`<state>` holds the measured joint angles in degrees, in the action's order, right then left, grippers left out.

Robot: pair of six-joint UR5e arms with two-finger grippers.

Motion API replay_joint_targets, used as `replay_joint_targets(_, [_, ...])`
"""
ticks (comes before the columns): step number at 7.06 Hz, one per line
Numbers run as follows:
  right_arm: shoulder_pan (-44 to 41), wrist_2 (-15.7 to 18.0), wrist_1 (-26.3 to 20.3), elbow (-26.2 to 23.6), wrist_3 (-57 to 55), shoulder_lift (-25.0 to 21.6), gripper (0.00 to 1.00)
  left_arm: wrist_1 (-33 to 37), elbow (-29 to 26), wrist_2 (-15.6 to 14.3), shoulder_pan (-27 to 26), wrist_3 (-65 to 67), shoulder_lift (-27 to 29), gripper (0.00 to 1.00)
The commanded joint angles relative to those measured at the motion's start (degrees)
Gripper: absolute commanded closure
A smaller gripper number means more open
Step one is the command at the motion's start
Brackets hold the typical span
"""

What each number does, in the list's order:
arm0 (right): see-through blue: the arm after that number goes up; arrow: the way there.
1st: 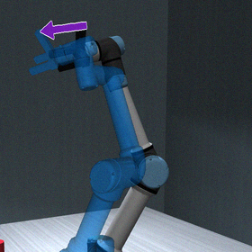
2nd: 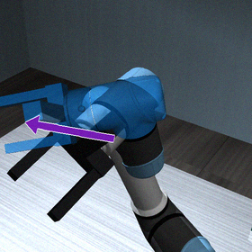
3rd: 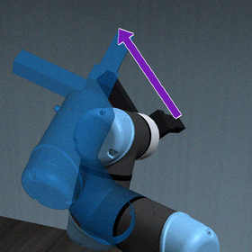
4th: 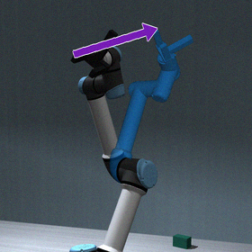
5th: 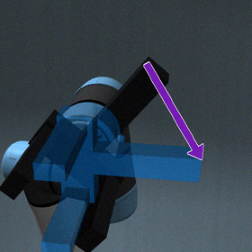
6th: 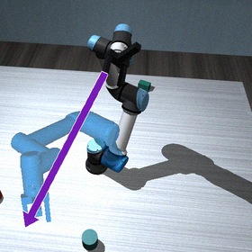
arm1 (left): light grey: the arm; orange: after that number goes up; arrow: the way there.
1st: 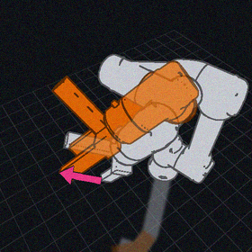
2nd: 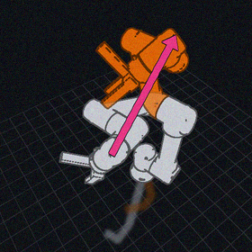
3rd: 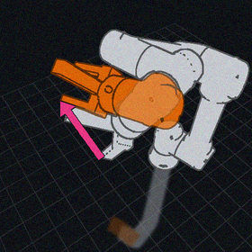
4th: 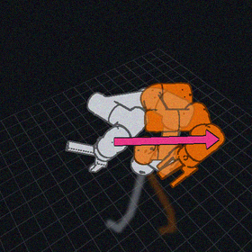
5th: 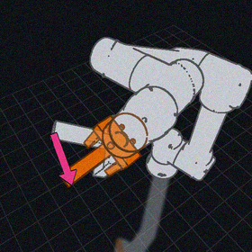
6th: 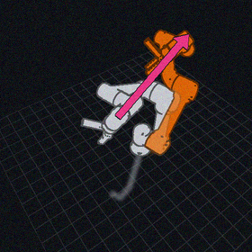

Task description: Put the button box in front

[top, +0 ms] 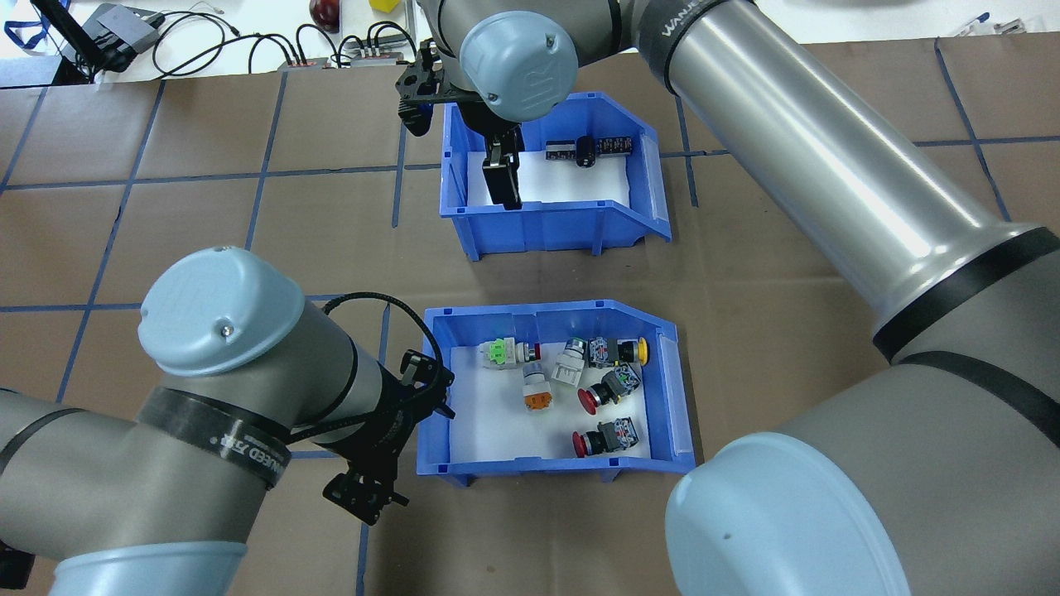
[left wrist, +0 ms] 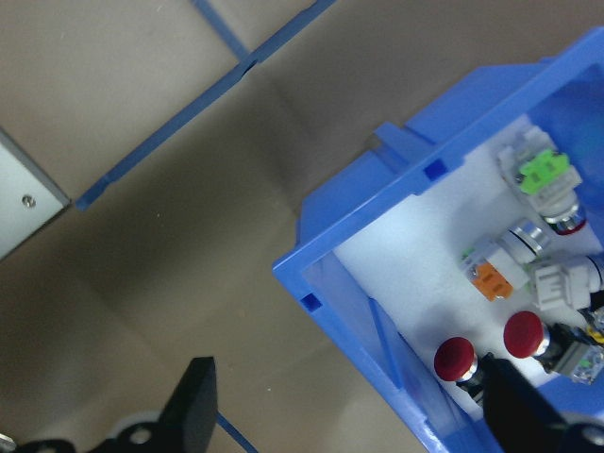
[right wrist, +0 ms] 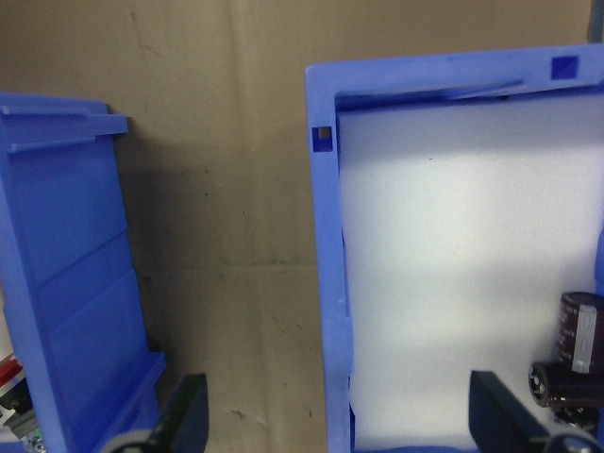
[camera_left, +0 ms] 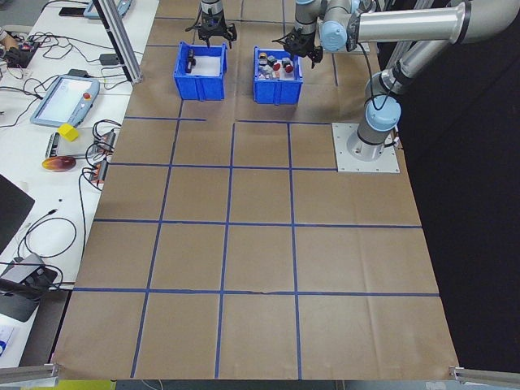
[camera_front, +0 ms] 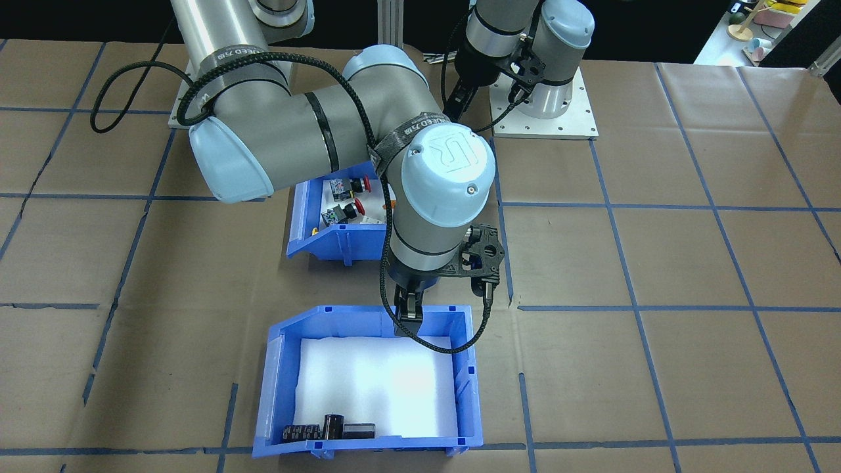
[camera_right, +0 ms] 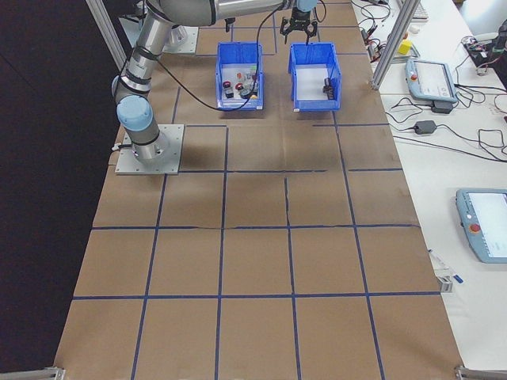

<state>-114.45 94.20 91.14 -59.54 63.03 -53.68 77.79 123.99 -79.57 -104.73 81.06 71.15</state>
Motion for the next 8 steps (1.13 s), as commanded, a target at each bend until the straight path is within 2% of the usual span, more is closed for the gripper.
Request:
replay_joint_targets(1, [0.9,-0.1,6.8,-5.8,0.8,0.1,0.04,-6.6,1.6,2.3,-5.1,17.2,1.5,0.01])
replay_joint_targets(3, [0.8,-0.1,17.5,-12.7,0.3,0.8,0.01,-12.1,3.2,2.4,-6.9,23.0,4.7,0.01])
replay_joint_targets(4, [0.7,0.1,21.9,-14.8,0.0,1.0,0.0,-12.4,3.2,3.4,-6.9,23.3,6.4,0.01])
replay_joint_targets(5, [0.7,0.5,24.2,-16.2,-0.2,1.3,0.0,-12.3,3.0,5.8,-7.0,23.4,8.7,0.01])
replay_joint_targets(6, [0.6,0.5,24.4,-16.4,-0.3,1.3,0.02,-12.6,2.6,5.8,-7.1,22.7,10.1,0.01])
replay_joint_targets(7, [0.6,0.7,24.3,-16.4,-0.3,0.9,0.35,-14.7,3.0,5.8,-7.2,22.9,10.3,0.01])
replay_joint_targets(8, [0.6,0.7,24.3,-16.1,0.0,0.9,0.58,-16.4,3.3,5.6,-7.2,22.8,10.9,0.05])
